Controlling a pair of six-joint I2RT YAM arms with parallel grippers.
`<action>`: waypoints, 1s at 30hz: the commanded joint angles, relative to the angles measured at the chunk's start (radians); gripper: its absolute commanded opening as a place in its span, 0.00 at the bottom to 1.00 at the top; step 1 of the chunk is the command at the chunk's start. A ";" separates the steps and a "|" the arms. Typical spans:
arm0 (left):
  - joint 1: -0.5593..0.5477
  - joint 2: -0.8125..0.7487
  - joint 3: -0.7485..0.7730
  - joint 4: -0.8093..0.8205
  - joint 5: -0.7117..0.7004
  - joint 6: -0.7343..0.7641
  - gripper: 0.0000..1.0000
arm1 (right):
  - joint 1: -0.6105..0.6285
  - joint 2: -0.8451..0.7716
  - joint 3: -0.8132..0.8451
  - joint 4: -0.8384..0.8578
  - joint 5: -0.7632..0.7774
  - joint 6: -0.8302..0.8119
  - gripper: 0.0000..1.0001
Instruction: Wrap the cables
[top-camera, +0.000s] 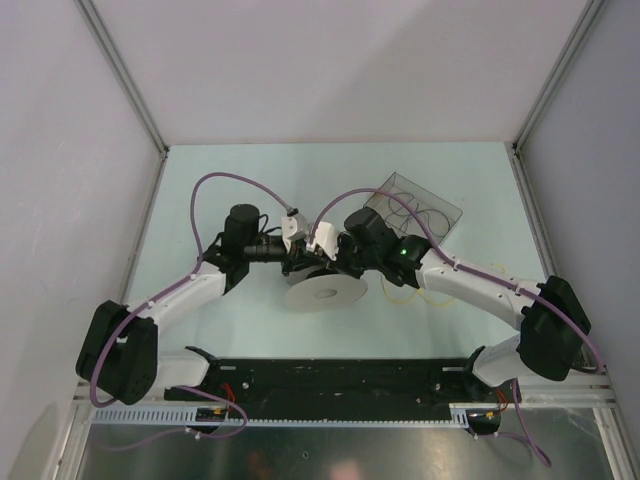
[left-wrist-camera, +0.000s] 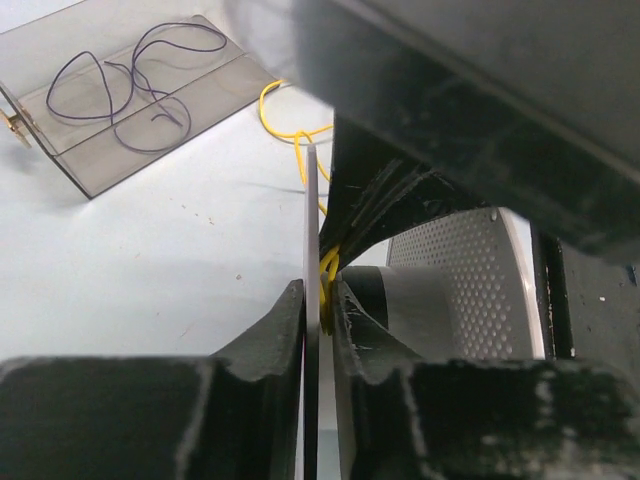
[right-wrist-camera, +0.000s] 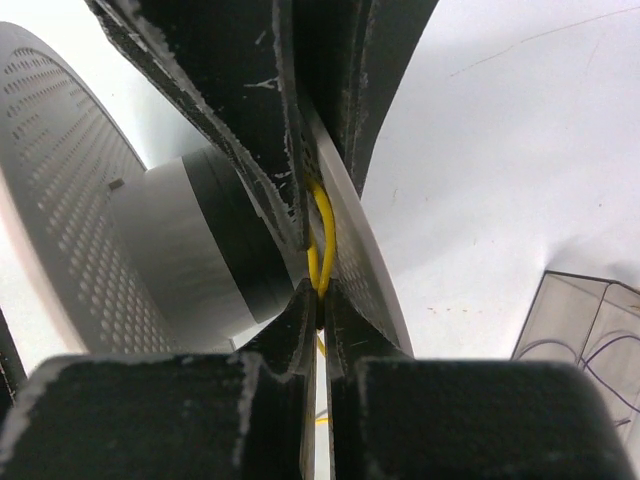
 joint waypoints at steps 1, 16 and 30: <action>-0.015 0.004 -0.003 0.047 0.018 -0.002 0.15 | -0.011 0.003 0.004 0.065 -0.014 0.025 0.00; -0.016 -0.029 0.017 -0.037 -0.026 0.052 0.00 | -0.077 -0.055 0.004 0.007 -0.070 0.043 0.32; -0.019 -0.034 0.076 -0.115 -0.035 0.155 0.00 | -0.223 -0.158 0.003 -0.060 -0.292 0.055 0.69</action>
